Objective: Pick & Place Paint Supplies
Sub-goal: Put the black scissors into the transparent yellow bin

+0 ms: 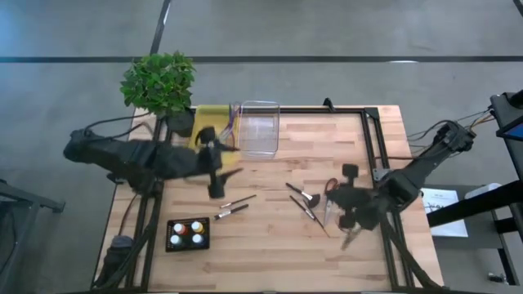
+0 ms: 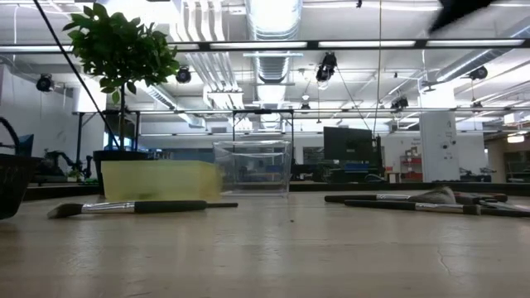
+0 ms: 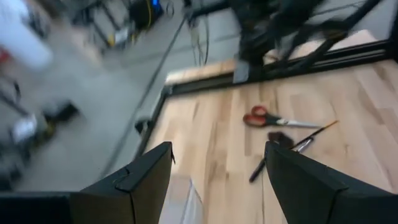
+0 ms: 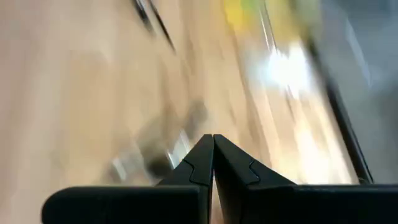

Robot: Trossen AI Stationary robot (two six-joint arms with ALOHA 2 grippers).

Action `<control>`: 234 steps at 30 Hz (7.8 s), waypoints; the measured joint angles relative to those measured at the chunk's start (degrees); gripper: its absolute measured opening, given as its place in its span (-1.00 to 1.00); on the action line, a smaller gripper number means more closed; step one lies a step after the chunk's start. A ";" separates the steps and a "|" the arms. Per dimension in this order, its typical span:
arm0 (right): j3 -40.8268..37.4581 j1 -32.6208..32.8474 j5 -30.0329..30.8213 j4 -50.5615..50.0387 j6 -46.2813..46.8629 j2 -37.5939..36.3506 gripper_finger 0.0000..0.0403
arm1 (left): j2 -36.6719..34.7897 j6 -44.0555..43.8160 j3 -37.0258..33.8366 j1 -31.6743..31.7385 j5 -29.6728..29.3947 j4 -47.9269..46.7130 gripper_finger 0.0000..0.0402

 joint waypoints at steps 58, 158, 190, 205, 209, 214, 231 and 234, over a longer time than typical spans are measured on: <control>-9.27 -15.12 -27.62 10.62 -30.30 27.82 -0.32 | 0.34 10.82 -10.19 -12.59 -10.58 9.37 0.30; -5.23 0.24 14.68 14.89 -22.24 15.53 -0.94 | 6.11 -9.40 -10.29 -11.71 -1.40 11.47 0.30; 3.47 -3.88 43.56 21.52 -34.72 28.64 -0.94 | 23.24 -18.76 -10.25 2.15 4.96 32.45 0.30; 3.38 -4.72 43.36 22.56 -35.27 28.62 -0.94 | 25.65 -17.85 -10.21 5.96 11.25 36.36 0.30; 3.42 -4.82 43.89 22.55 -35.40 28.53 -0.95 | 23.56 -17.33 -10.20 5.83 10.97 34.42 0.30; 3.38 -4.89 43.18 22.36 -35.61 28.55 -0.95 | 20.59 -17.26 -10.19 5.79 9.64 31.02 0.30; 3.40 -5.15 43.07 22.88 -36.28 28.55 -0.95 | 23.58 -19.39 -10.23 4.35 15.48 31.40 0.30; 3.42 -5.15 43.03 23.28 -36.45 28.55 -0.95 | 24.93 -19.24 -10.24 4.41 15.50 34.03 0.30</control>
